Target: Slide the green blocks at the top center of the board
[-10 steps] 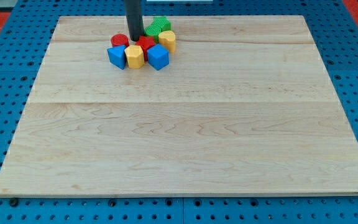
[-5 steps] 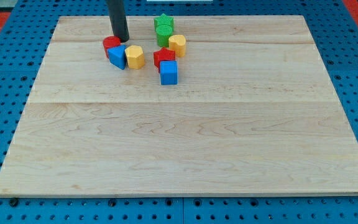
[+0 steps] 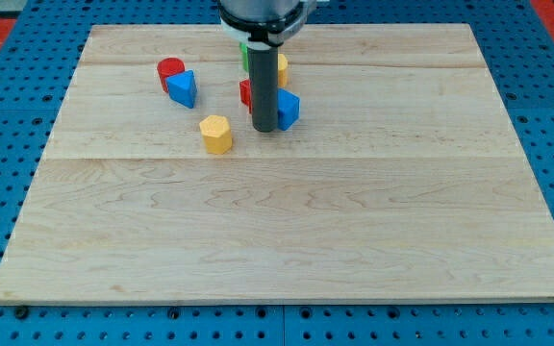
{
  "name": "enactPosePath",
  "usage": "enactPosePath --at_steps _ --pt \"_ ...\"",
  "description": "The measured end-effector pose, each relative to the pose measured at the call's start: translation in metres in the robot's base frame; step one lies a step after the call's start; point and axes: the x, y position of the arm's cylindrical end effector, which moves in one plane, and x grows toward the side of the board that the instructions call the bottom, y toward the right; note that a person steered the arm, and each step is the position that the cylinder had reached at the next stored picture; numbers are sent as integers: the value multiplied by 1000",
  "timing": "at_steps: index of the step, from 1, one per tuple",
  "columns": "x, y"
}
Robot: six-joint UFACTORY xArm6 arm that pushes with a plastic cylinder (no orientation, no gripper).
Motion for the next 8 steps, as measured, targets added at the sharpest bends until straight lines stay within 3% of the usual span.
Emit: enactPosePath --at_steps 2,4,5,8 --pt "-20 27" --pt "-60 -47" --pt "-28 -24" --pt "-61 -135"
